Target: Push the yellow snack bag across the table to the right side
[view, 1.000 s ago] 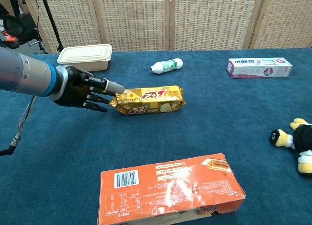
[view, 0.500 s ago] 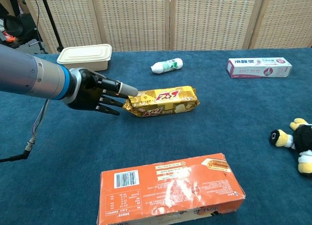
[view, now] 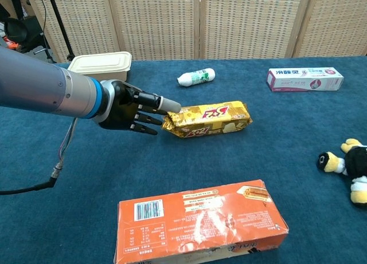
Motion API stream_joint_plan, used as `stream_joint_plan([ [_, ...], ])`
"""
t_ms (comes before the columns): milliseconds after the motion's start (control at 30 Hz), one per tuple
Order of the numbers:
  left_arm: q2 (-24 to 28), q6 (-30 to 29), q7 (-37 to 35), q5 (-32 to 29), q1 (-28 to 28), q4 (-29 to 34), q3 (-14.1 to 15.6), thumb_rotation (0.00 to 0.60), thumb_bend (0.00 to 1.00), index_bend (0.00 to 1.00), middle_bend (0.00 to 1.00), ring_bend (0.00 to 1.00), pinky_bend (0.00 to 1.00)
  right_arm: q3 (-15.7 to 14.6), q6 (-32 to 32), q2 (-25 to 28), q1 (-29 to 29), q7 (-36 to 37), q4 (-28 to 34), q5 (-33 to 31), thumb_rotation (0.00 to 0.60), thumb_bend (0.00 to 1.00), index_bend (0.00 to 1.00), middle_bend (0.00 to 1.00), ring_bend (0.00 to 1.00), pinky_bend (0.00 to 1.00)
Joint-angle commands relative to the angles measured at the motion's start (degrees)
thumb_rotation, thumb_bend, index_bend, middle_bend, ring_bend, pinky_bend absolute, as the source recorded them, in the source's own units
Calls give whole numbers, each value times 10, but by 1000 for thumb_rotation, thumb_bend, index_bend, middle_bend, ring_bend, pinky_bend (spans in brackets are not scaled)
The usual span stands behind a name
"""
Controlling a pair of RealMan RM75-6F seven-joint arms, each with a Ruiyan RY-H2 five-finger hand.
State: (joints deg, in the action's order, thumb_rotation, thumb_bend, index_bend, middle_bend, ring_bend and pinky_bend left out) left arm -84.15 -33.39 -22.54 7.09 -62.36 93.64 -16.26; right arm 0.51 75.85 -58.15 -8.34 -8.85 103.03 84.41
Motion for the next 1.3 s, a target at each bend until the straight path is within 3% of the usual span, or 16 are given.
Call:
stream_joint_plan([
  [33, -5, -6, 5, -4, -4, -3, -5, 600, 325, 0, 0, 0, 7, 0, 0, 0, 0, 1, 0, 0, 600, 235, 11, 0, 0, 79],
  [567, -50, -11, 22, -14, -10, -36, -24, 600, 326, 0, 0, 0, 7, -2, 0, 3, 0, 8, 1, 3, 600, 234, 11, 0, 0, 79],
  [1033, -92, -40, 34, 67, 13, -40, -42, 600, 325, 0, 0, 0, 7, -3, -2, 3, 0, 8, 2, 7, 600, 234, 11, 0, 0, 79],
  [1233, -91, -46, 34, 77, 26, -34, -48, 600, 325, 0, 0, 0, 7, -4, -1, 4, 1, 10, 2, 9, 600, 235, 11, 0, 0, 79],
  [1300, -70, -55, 35, 93, 43, -5, -49, 600, 324, 0, 0, 0, 7, -4, 1, 5, 2, 10, 1, 7, 600, 234, 11, 0, 0, 79],
])
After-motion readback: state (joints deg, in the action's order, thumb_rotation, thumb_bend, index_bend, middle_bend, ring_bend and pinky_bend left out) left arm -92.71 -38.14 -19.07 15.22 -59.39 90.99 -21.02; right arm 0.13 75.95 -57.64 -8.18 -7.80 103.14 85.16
